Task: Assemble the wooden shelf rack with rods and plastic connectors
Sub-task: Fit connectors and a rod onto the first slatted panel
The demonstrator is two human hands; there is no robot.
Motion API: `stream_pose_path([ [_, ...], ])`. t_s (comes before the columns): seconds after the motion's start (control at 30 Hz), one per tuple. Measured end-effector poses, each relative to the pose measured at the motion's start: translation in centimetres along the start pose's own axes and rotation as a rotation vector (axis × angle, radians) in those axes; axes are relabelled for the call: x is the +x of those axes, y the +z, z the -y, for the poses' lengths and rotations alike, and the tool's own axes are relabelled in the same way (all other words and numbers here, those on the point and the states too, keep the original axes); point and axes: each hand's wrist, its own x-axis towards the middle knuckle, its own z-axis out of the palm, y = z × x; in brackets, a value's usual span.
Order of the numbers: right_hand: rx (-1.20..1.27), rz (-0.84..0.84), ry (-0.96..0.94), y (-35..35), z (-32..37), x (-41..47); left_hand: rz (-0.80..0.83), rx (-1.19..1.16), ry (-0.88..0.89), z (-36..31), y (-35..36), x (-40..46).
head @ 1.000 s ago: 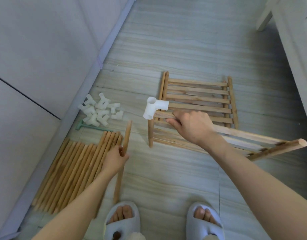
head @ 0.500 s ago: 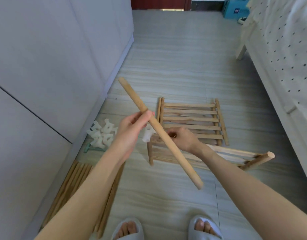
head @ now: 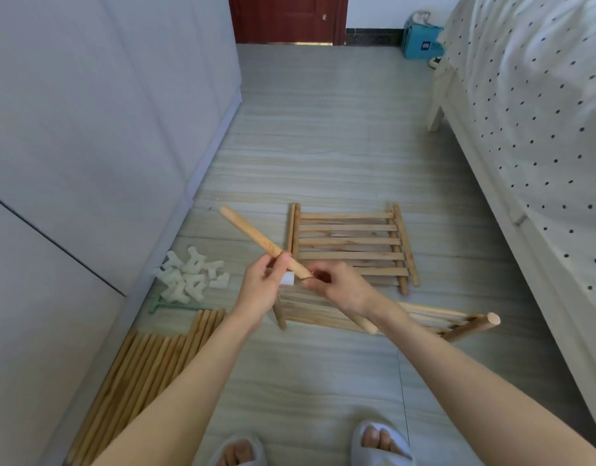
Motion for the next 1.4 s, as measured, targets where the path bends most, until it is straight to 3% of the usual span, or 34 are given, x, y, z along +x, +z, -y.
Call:
stream_pose_path([
  [0.13,-0.121,-0.001,0.029,-1.8,1.1,-0.9,-0.08,0.126,0.012,0.4,-0.2,-0.4],
  [0.27,-0.172,-0.118,0.075,-4.3,0.4,-3.4,-0.106,0.216,-0.034,0.6,-0.2,-0.9],
  [0.37,-0.397,-0.203,0.081,-5.7,-0.5,-6.2,-0.148,0.228,-0.082,0.1,-0.3,-2.1],
  [0.57,-0.586,-0.097,0.067,-5.4,-3.2,-10.3,-0.14,0.259,-0.14,0.0,-2.4,-5.2],
  [0.8,-0.799,-0.17,0.001,-3.0,-2.8,-11.7,-0.125,0.26,-0.135,0.6,-3.5,-7.8],
  [1.17,-0.721,-0.188,-0.054,-0.4,-3.0,-11.5,-0.114,0.261,-0.141,0.8,-3.5,-7.6],
  [1.4,-0.729,-0.298,-0.235,0.9,-2.9,-10.0,-0.1,0.174,-0.145,1.5,-3.8,-7.5],
])
